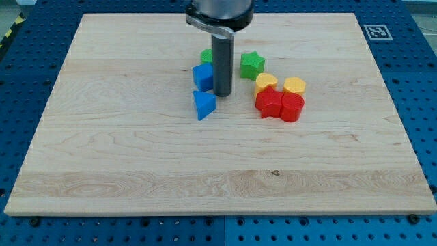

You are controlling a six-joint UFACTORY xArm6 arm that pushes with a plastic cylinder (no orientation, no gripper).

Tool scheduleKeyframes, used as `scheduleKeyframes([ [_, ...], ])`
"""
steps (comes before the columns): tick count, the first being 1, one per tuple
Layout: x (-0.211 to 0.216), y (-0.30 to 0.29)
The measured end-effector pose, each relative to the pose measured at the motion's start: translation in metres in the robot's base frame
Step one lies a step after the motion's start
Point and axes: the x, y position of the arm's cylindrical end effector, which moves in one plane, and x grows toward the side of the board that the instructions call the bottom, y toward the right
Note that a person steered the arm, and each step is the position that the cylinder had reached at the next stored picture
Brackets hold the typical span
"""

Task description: Place the green circle to the left of the blue cube

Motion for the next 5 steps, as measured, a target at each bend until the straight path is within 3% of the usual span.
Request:
scheduleKeyframes([
  [3, -0.043, 0.007],
  [5, -0.075, -0.048],
])
